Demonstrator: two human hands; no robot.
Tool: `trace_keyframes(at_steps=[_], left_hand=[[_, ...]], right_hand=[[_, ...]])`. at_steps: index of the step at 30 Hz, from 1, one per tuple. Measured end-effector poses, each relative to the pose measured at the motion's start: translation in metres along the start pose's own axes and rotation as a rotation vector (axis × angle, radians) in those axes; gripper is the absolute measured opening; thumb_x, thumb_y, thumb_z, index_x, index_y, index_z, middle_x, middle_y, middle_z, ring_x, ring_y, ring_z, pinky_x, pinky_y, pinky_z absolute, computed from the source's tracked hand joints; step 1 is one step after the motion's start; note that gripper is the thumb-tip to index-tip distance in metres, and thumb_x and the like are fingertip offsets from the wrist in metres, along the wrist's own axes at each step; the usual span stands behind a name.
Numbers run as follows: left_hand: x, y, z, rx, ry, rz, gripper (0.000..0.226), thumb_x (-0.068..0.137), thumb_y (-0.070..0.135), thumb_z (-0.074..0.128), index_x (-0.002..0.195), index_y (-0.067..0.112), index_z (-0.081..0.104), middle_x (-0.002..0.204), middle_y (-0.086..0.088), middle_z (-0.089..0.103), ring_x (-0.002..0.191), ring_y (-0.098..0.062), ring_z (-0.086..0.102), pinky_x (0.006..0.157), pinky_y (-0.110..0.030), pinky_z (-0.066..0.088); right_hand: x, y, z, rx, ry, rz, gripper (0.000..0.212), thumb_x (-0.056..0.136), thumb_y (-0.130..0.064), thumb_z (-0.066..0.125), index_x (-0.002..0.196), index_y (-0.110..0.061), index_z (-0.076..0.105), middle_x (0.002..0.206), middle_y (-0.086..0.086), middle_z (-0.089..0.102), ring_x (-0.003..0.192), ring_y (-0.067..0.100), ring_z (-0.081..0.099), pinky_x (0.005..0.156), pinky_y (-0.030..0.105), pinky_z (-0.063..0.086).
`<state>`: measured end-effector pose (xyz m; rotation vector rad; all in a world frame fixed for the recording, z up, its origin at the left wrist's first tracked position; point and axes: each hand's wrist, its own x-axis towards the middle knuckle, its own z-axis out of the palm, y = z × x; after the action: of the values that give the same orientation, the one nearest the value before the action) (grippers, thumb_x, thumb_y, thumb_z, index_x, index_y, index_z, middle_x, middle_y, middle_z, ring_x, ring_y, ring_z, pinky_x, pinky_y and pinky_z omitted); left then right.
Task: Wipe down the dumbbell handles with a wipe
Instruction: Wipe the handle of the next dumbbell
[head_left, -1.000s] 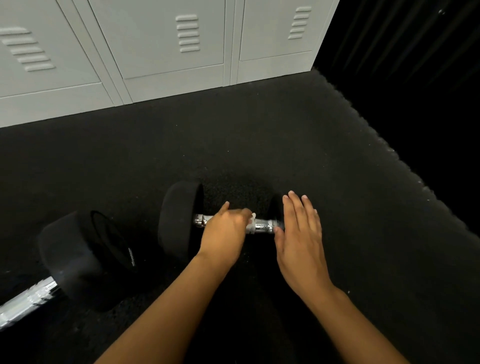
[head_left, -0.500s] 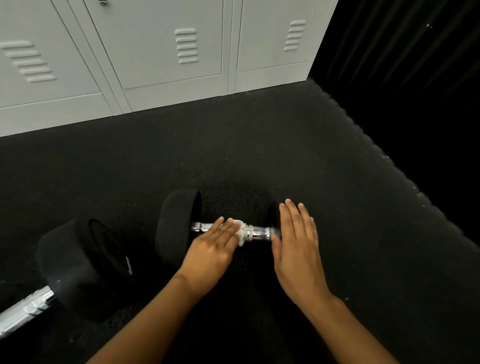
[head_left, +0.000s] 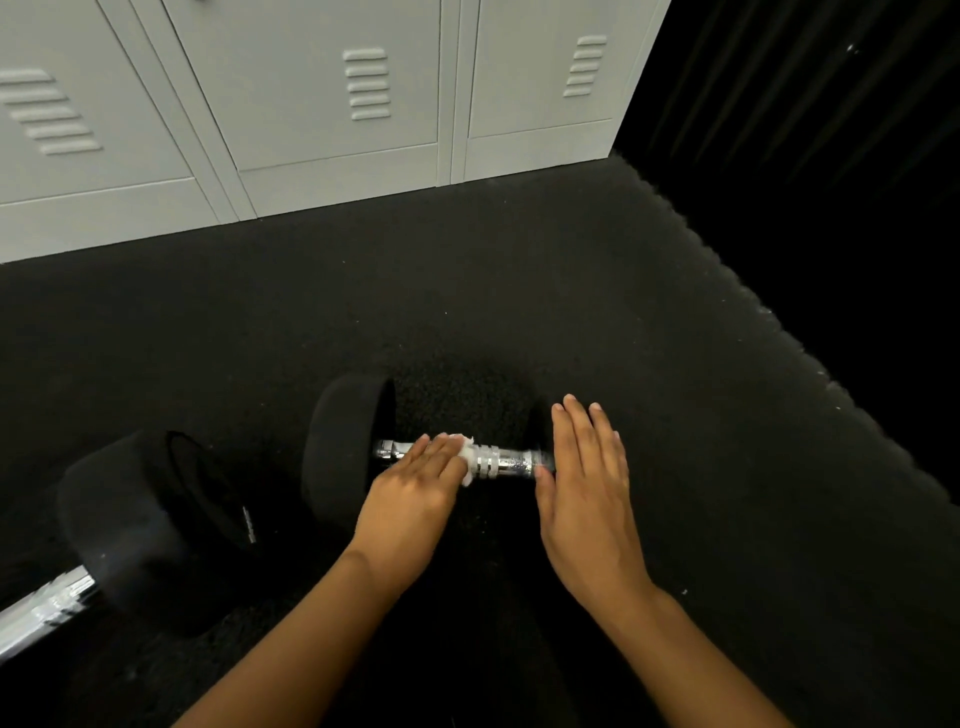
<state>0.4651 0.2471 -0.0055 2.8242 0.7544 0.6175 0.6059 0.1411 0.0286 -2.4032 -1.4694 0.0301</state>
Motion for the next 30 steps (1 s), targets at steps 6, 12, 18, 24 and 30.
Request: trace_keyframes(at_steps=[6,12,18,24,30], left_hand=[[0.054,0.032,0.001,-0.151,-0.306,-0.228,0.017,0.087,0.016,0.058,0.104,0.019,0.06,0.093,-0.004,0.067,0.094,-0.024,0.061,0.074,-0.036,0.048],[0.058,0.015,0.009,-0.237,-0.469,-0.192,0.03,0.089,0.02,0.057,0.118,0.026,0.061,0.11,-0.002,0.068,0.105,-0.023,0.06,0.09,-0.039,0.047],[0.055,0.005,-0.003,-0.136,-0.442,-0.239,0.022,0.092,0.029,0.048,0.106,0.027,0.064,0.096,-0.006,0.067,0.097,-0.025,0.061,0.088,-0.037,0.048],[0.047,0.006,-0.016,0.054,-0.423,-0.233,0.031,0.095,0.017,0.044,0.123,0.025,0.055,0.119,0.001,0.061,0.121,-0.02,0.048,0.102,-0.028,0.034],[0.051,0.013,-0.011,-0.055,-0.401,-0.345,0.022,0.094,0.023,0.049,0.112,0.025,0.06,0.103,-0.003,0.066,0.107,-0.024,0.057,0.081,-0.032,0.045]], right_hand=[[0.003,0.0,-0.001,0.016,-0.011,0.006,0.052,0.092,-0.022,0.037,0.141,-0.007,0.026,0.149,0.01,0.027,0.14,0.023,0.013,0.112,0.04,0.013],[0.003,-0.001,-0.005,0.032,-0.039,0.002,0.054,0.092,-0.027,0.031,0.142,-0.008,0.022,0.151,0.009,0.023,0.14,0.022,0.01,0.111,0.04,0.01],[0.001,-0.001,-0.009,0.039,-0.072,-0.01,0.057,0.093,-0.02,0.043,0.143,-0.01,0.018,0.152,0.007,0.019,0.14,0.02,0.005,0.111,0.037,0.004],[0.001,-0.001,-0.005,0.021,-0.045,0.002,0.052,0.094,-0.022,0.035,0.142,-0.007,0.024,0.15,0.009,0.026,0.14,0.025,0.013,0.111,0.039,0.009],[0.003,-0.001,-0.005,0.024,-0.05,-0.004,0.052,0.095,-0.02,0.039,0.143,-0.009,0.021,0.151,0.008,0.022,0.141,0.022,0.008,0.112,0.037,0.006]])
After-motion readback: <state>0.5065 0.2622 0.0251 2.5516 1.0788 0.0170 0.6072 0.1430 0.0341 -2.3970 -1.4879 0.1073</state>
